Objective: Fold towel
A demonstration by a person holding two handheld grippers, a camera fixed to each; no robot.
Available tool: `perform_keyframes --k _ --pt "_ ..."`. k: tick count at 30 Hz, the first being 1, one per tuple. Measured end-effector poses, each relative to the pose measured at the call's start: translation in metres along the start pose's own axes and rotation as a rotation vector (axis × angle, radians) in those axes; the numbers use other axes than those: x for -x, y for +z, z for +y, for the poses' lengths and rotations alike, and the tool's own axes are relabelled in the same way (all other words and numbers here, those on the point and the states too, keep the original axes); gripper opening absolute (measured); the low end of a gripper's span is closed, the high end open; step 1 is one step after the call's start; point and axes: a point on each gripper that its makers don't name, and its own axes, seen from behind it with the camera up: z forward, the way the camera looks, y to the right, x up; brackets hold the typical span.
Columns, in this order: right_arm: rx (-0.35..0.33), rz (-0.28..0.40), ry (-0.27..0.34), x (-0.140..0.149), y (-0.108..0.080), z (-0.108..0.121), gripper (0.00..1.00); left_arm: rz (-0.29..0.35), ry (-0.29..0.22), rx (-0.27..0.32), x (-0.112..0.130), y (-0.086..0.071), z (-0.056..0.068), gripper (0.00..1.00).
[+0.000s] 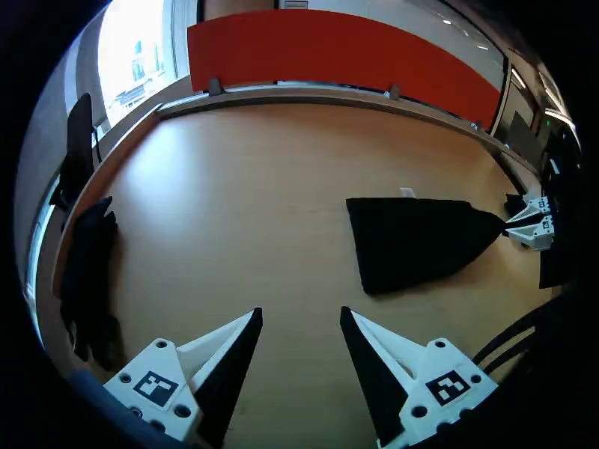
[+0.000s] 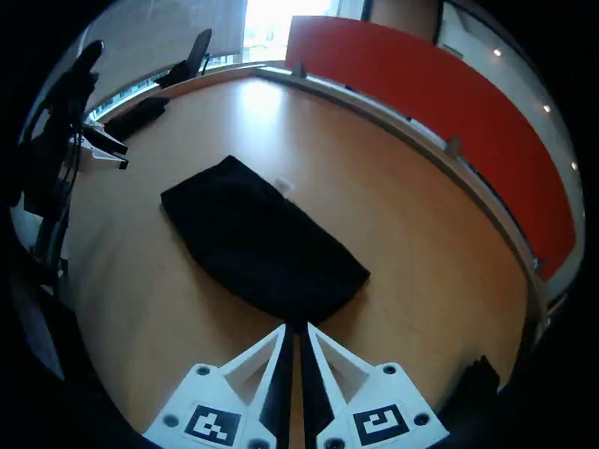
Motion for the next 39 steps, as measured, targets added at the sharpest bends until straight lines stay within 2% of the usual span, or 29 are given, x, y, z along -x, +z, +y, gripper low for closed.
perform_keyframes --k 12,24,30,39 --pt "0.057 0.080 -0.075 -0.050 -0.033 0.021 0.05 0.014 -0.002 0.008 -0.009 -0.005 0.006 0.76" --pt "0.080 0.134 -0.111 -0.079 -0.056 0.029 0.05 0.026 -0.001 0.013 -0.017 -0.007 0.011 0.76" --pt "0.074 0.135 -0.121 -0.081 -0.054 0.028 0.05 0.025 0.001 0.015 -0.017 -0.007 0.012 0.76" --pt "0.038 0.149 -0.140 -0.091 -0.047 0.014 0.05 0.031 0.002 0.023 -0.020 -0.008 0.016 0.76"
